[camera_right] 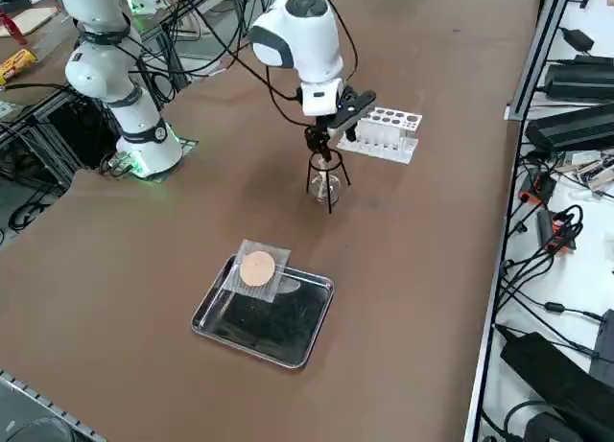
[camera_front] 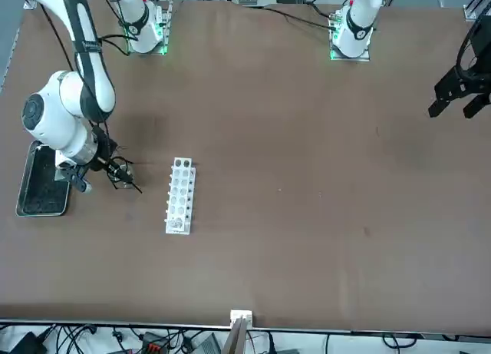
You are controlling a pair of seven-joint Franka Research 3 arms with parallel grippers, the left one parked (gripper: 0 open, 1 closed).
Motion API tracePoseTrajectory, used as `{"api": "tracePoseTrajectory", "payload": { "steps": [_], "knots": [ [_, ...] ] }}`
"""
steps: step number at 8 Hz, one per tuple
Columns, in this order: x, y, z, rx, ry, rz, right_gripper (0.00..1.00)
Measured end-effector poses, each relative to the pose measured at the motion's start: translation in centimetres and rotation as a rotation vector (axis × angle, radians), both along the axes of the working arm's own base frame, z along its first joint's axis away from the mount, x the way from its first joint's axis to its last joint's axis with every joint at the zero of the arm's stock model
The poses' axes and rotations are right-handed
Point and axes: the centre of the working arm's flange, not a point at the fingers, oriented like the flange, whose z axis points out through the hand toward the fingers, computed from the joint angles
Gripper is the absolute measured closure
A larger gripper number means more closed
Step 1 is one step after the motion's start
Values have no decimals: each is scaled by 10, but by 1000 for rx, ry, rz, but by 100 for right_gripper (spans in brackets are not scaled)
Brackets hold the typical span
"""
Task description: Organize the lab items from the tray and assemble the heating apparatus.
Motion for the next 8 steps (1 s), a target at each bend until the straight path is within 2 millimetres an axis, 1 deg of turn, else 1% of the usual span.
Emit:
{"api": "tracePoseTrajectory", "payload": {
  "steps": [2,3,4,5,6,7,8],
  "knots": [
    [9,0,43,30,-7,10,0],
    [12,-7,66,35,0,14,0],
    [11,-20,84,-10,28,43,0],
    [10,-36,97,-102,67,84,0],
    [7,-50,100,-193,98,119,0],
    [6,-63,99,-271,120,158,0],
    [4,-81,94,-325,142,208,0]
  ]
}}
